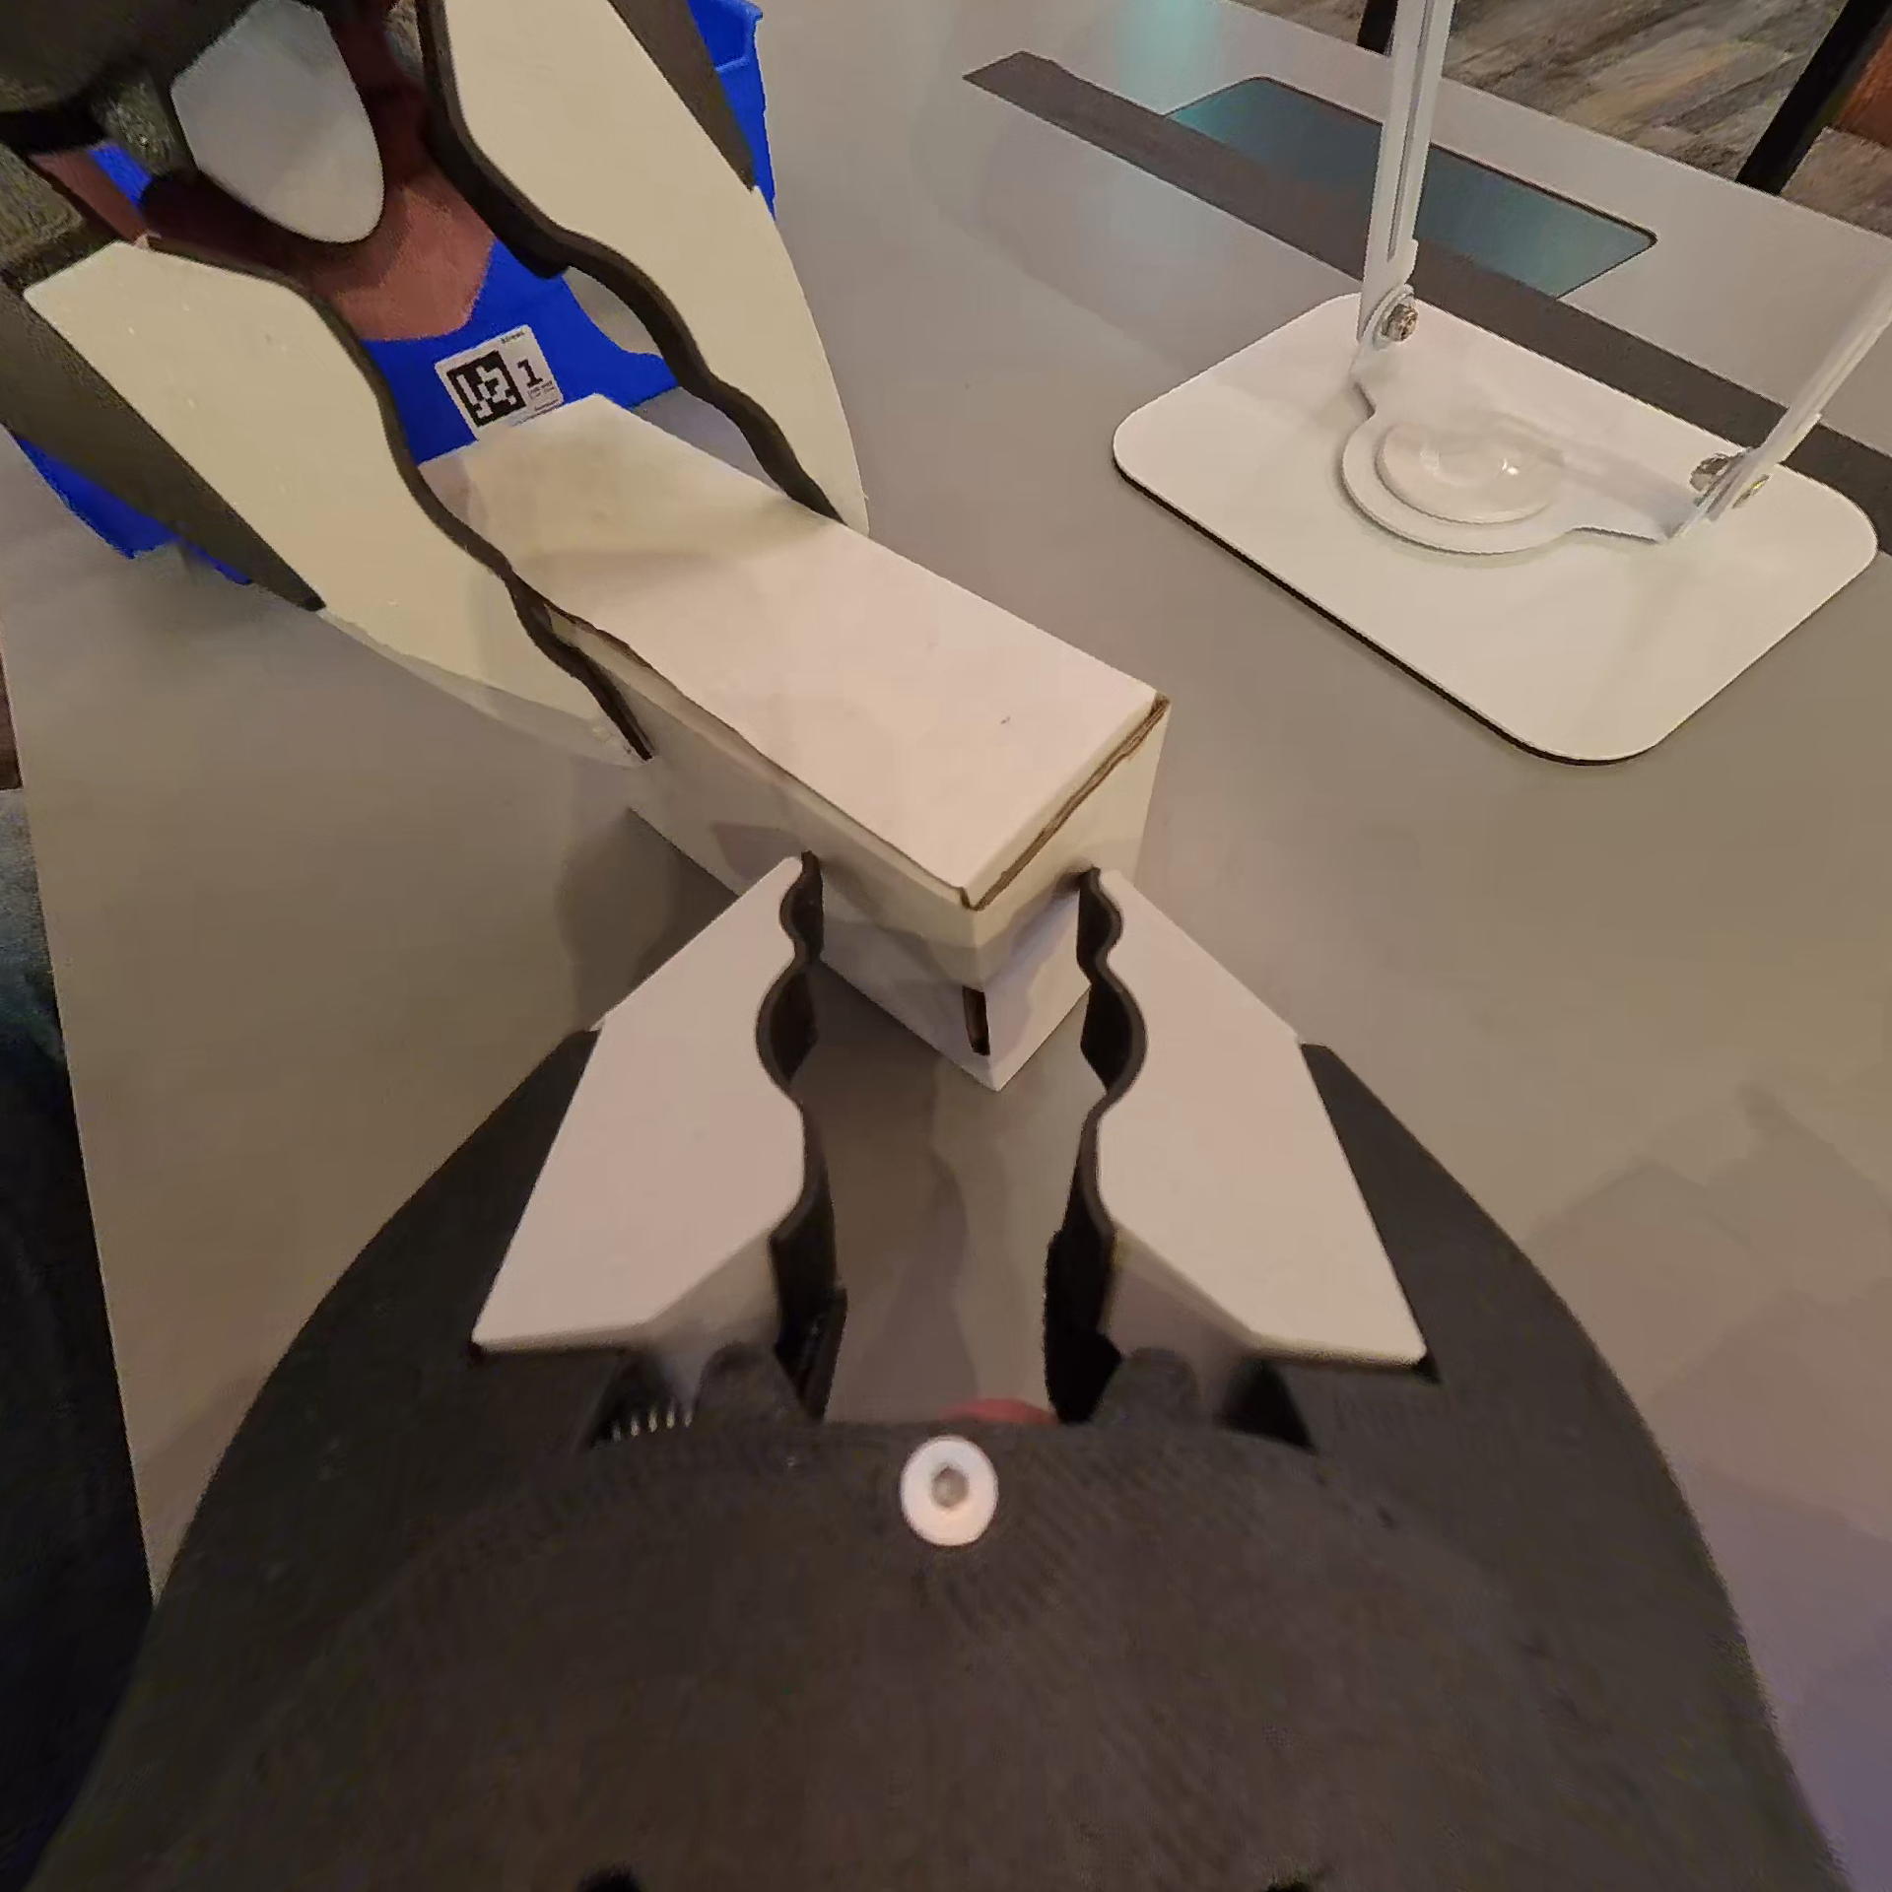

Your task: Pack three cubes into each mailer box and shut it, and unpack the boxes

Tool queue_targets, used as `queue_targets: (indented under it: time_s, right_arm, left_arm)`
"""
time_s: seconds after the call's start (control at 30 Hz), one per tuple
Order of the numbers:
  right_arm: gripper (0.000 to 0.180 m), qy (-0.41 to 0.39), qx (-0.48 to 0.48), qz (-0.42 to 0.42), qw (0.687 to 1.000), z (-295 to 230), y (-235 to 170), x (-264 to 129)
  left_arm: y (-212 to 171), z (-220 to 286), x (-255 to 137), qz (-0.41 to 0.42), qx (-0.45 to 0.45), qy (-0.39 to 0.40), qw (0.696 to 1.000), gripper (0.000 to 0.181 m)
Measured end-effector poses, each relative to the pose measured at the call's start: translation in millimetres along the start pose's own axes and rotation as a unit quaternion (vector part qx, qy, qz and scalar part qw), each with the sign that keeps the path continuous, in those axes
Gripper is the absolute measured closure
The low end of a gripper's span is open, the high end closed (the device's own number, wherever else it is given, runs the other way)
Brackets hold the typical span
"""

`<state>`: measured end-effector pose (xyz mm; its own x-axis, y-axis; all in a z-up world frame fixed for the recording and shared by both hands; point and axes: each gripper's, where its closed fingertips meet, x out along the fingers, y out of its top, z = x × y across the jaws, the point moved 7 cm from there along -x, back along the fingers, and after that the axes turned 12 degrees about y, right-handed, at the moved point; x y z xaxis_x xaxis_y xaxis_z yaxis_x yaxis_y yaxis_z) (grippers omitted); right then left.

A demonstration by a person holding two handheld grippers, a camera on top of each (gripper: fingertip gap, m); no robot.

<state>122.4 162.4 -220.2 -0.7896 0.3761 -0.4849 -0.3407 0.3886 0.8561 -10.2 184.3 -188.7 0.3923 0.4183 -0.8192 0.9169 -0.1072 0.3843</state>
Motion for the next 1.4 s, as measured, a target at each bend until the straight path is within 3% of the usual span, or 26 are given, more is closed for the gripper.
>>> queue_targets:
  time_s: [0.27, 0.7, 0.87, 1.0, 1.13, 1.4]
  right_arm:
    - [0.133, -0.017, -0.029, -0.013, 0.999, -4, 0, 2]
    - [0.137, -0.054, -0.104, -0.064, 0.991, -13, -4, -1]
    - [0.135, -0.028, -0.049, -0.038, 0.998, -15, -5, -11]
    - [0.108, 0.032, 0.058, 0.045, 0.997, -19, -1, -22]
    - [0.116, 0.029, 0.094, 0.059, 0.993, -12, -4, -25]
    - [0.12, 0.005, 0.062, 0.026, 0.998, -16, -5, -24]
  left_arm:
    - [-1, -14, -6, 0.032, -0.11, -0.131, 0.985, 0.124]
    - [-1, -22, -7, 0.047, -0.148, -0.251, 0.955, 0.123]
    - [4, -10, -8, 0.042, -0.113, -0.201, 0.972, 0.124]
    - [13, -1, -12, 0.05, -0.081, -0.136, 0.986, 0.124]
    - [21, 8, -15, 0.05, -0.046, -0.089, 0.994, 0.125]
    - [23, 8, -18, 0.064, -0.079, -0.104, 0.989, 0.124]
